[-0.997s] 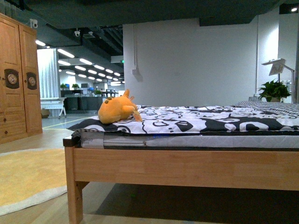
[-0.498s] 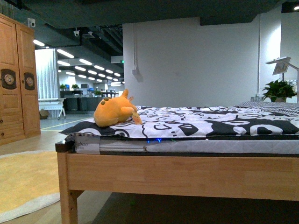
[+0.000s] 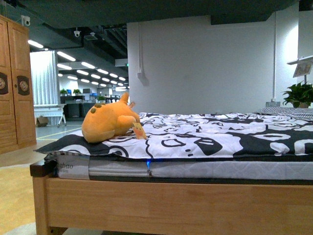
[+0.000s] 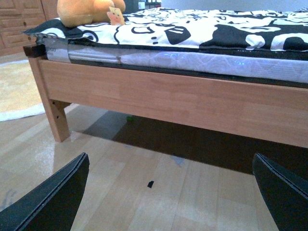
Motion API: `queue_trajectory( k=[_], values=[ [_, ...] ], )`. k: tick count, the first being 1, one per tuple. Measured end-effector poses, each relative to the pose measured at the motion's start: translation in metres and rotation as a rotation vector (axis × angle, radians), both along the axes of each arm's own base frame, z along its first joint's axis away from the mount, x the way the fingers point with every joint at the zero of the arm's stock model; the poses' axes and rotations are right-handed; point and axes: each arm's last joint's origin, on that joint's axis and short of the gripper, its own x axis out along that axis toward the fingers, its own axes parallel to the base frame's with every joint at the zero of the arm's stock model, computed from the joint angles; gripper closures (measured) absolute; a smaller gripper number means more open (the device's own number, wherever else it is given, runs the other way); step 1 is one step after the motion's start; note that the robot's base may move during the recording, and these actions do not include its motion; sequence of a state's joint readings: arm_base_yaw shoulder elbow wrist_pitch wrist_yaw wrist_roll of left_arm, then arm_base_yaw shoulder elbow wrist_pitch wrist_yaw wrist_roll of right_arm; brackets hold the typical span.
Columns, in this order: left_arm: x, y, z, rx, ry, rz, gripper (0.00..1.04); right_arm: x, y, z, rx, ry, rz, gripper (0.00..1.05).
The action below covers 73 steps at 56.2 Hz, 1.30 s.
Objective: Put away toys
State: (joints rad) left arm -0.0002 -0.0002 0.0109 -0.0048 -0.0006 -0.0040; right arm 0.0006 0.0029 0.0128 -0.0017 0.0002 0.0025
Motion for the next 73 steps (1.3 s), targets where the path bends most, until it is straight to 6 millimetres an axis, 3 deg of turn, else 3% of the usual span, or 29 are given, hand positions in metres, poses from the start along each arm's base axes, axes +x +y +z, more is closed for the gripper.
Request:
queue_trajectory(
  k=[73],
  values=[
    [0.0, 0.0002, 0.0, 0.0, 0.0, 0.005, 0.06, 0.0001, 0.0002, -0.0001, 0.0, 0.001, 0.006, 0.0]
  ],
)
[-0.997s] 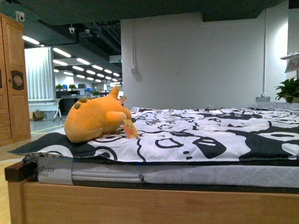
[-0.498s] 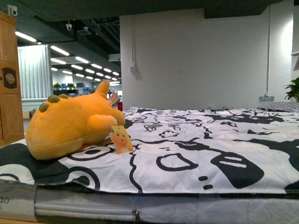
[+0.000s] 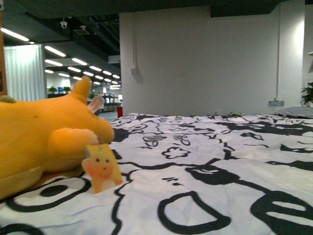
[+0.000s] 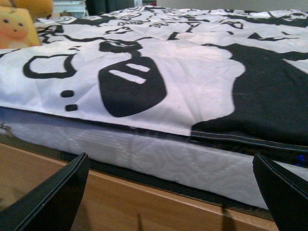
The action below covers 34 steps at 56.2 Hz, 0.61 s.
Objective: Put away toys
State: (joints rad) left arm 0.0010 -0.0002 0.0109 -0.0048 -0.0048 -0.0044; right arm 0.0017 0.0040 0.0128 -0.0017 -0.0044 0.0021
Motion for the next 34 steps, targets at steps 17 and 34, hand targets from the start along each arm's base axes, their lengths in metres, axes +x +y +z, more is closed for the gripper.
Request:
queue_trajectory(
  k=[17, 34],
  values=[
    [0.0, -0.0003, 0.0, 0.0, 0.0, -0.008, 0.06, 0.0, -0.0003, 0.0, 0.0, 0.0, -0.009, 0.0],
    [0.0, -0.0003, 0.0, 0.0, 0.0, -0.009, 0.06, 0.0, -0.0003, 0.0, 0.0, 0.0, -0.009, 0.0]
  ],
)
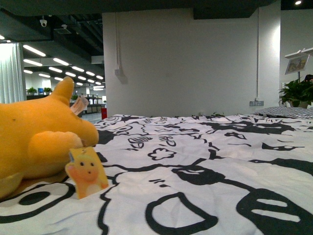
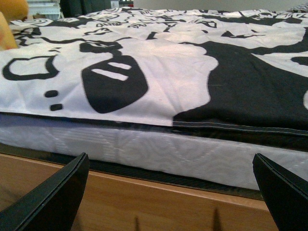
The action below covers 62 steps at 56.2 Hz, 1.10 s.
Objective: Put away toys
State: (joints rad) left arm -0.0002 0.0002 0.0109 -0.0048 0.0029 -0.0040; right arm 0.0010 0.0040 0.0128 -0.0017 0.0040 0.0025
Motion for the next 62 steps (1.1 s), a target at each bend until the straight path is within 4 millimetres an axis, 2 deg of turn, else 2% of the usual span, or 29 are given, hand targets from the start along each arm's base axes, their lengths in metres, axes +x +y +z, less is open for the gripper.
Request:
queue_trajectory(
  k=[59, 62],
  values=[
    [0.0, 0.0001, 0.0, 0.0, 0.0, 0.003, 0.06, -0.0001, 0.0001, 0.0001, 0.0, -0.001, 0.006, 0.0],
    [0.0, 0.0001, 0.0, 0.0, 0.0, 0.003, 0.06, 0.0007, -0.0011, 0.0013, 0.012, -0.011, 0.068, 0.0]
  ],
)
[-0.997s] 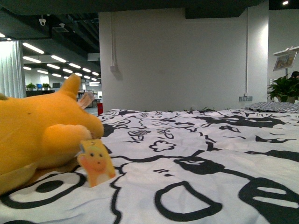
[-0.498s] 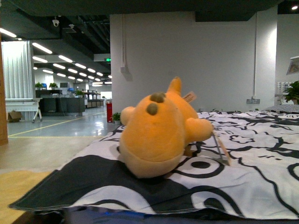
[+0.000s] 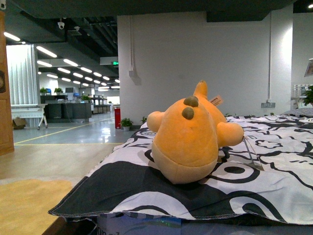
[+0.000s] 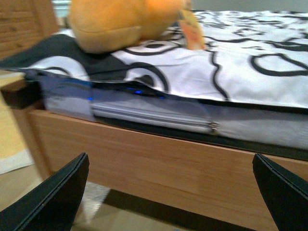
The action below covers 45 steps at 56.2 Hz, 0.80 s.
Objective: Put away toys
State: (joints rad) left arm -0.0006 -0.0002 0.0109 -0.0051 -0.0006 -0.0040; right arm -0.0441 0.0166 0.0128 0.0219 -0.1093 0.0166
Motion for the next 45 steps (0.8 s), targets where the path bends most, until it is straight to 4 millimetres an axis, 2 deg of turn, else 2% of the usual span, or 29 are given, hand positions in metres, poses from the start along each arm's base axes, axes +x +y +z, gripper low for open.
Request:
queue_trajectory(
  k=[5, 15, 20, 25, 33, 41, 45],
  values=[
    [0.0, 0.0, 0.0, 0.0, 0.0, 0.0, 0.06, 0.001, -0.008, 0.004, 0.013, -0.026, 0.118, 0.0],
    [0.0, 0.0, 0.0, 0.0, 0.0, 0.0, 0.06, 0.004, -0.017, 0.015, 0.039, -0.042, 0.111, 0.0],
    [0.0, 0.0, 0.0, 0.0, 0.0, 0.0, 0.06, 0.01, -0.018, 0.03, 0.036, -0.077, 0.116, 0.0],
    [0.0, 0.0, 0.0, 0.0, 0.0, 0.0, 0.06, 0.025, -0.016, 0.056, 0.026, -0.127, 0.135, 0.0],
    [0.0, 0.0, 0.0, 0.0, 0.0, 0.0, 0.06, 0.048, -0.007, 0.081, 0.022, -0.143, 0.163, 0.0],
    [0.0, 0.0, 0.0, 0.0, 0.0, 0.0, 0.06, 0.08, 0.015, 0.108, -0.026, -0.158, 0.217, 0.0],
    [0.0, 0.0, 0.0, 0.0, 0.0, 0.0, 0.06, 0.106, 0.03, 0.125, -0.052, -0.154, 0.224, 0.0]
  ],
)
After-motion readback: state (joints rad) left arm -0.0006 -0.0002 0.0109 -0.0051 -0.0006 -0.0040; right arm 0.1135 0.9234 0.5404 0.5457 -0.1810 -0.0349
